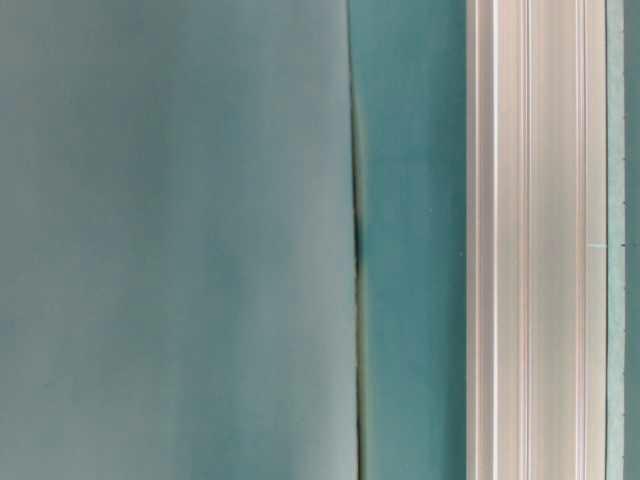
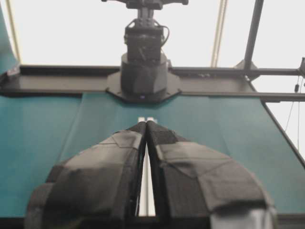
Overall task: Lift the metal rail with both hands.
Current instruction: 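Move both grippers down over the two ends of the silver rail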
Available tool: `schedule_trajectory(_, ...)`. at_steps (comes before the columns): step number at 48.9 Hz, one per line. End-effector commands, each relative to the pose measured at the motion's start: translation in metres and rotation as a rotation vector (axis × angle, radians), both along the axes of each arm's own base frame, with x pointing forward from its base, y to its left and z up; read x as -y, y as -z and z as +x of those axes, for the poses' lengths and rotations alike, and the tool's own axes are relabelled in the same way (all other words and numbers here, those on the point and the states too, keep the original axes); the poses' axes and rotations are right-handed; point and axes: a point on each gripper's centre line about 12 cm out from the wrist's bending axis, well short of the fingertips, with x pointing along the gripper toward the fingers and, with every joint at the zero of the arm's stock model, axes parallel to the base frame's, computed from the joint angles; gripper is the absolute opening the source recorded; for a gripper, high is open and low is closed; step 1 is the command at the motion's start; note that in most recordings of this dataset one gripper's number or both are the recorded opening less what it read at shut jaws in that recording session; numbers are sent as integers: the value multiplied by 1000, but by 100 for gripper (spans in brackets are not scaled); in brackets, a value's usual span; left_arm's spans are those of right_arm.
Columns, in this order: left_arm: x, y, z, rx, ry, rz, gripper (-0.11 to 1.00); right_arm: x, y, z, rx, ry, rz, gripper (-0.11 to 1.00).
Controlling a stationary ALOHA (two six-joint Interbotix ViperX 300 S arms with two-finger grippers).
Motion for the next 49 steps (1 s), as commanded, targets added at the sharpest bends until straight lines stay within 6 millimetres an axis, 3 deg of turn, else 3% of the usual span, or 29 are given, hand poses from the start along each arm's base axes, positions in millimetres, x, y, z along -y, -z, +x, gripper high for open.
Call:
schedule_trajectory(1, 1, -14, 11, 9, 6, -23, 14, 3, 4, 5, -21, 16, 21, 10)
schedule_trajectory(4, 1, -18, 15, 3, 7, -28, 15, 4, 13, 10, -74, 24, 85, 9)
schedule_trajectory(8, 1, -23, 19, -9, 9, -35, 4, 5, 20, 17, -142, 30, 157, 0)
schedule_trajectory(12, 1, -27, 20, -25, 7, -43, -1, 5, 18, 24, -192, 30, 206, 0)
schedule_trajectory(24, -5, -41, 31, -172, -23, -262, -1, 3, 14, 45, -447, 52, 372, 0)
schedule_trajectory(32, -7, -35, 38, -316, -56, -320, -1, 1, 18, 56, -642, 78, 425, 0)
schedule_trajectory(49, -2, -10, 59, -613, -45, -150, -1, -5, 40, 88, -1045, 104, 391, 0)
